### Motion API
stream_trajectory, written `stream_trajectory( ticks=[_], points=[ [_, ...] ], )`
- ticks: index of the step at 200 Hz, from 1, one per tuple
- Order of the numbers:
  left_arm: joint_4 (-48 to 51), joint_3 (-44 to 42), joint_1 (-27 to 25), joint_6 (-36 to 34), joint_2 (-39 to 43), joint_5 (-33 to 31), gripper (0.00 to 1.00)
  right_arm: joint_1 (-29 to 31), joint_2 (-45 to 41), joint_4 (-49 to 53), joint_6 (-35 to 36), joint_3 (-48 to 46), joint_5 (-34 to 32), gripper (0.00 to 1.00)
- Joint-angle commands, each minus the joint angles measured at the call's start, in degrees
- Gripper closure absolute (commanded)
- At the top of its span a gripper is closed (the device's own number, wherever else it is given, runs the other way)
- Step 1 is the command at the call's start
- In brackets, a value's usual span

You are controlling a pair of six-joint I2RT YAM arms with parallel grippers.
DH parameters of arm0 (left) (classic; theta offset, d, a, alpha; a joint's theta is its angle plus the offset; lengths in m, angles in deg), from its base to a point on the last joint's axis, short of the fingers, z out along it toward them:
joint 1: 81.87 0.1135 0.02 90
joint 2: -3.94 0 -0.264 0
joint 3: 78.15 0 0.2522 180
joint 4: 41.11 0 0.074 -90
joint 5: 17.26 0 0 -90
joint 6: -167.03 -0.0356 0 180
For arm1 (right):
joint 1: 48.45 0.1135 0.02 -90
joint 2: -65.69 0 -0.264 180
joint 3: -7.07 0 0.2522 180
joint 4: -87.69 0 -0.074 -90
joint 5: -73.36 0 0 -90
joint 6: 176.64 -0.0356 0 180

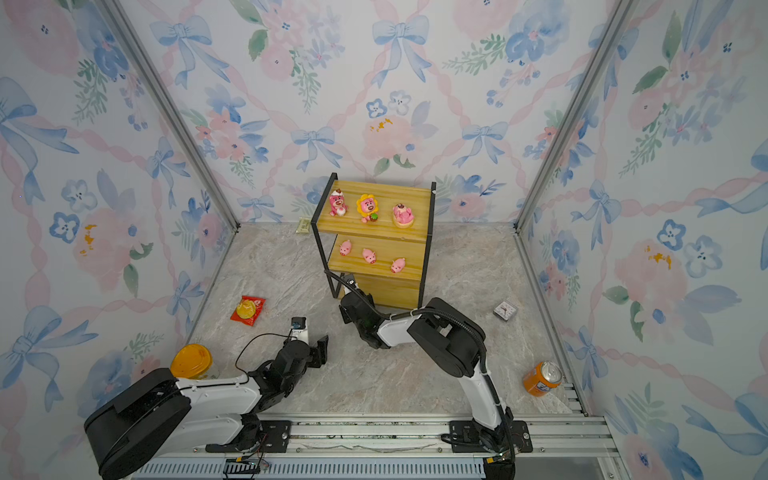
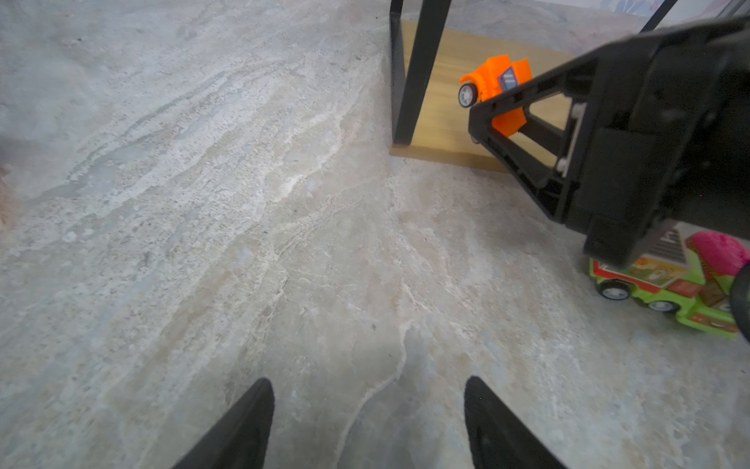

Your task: Place and organize the plastic toys onto the shelf

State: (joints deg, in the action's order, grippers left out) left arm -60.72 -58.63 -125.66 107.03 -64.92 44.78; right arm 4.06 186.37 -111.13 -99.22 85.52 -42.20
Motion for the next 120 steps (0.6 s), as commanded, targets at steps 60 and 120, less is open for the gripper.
stream_trajectory(
  ticks=[60, 120],
  points=[
    [-0.9, -1.1, 0.6, -0.5, -0.1, 0.4, 0.25, -1.4, -1.7, -0.3, -3.1, 0.4, -1.5, 0.77],
    [-0.9, -1.8, 0.6, -0.3, 1.4, 0.4, 0.25, -1.5, -1.6, -4.2, -3.4, -0.7, -1.8, 0.77]
  ],
)
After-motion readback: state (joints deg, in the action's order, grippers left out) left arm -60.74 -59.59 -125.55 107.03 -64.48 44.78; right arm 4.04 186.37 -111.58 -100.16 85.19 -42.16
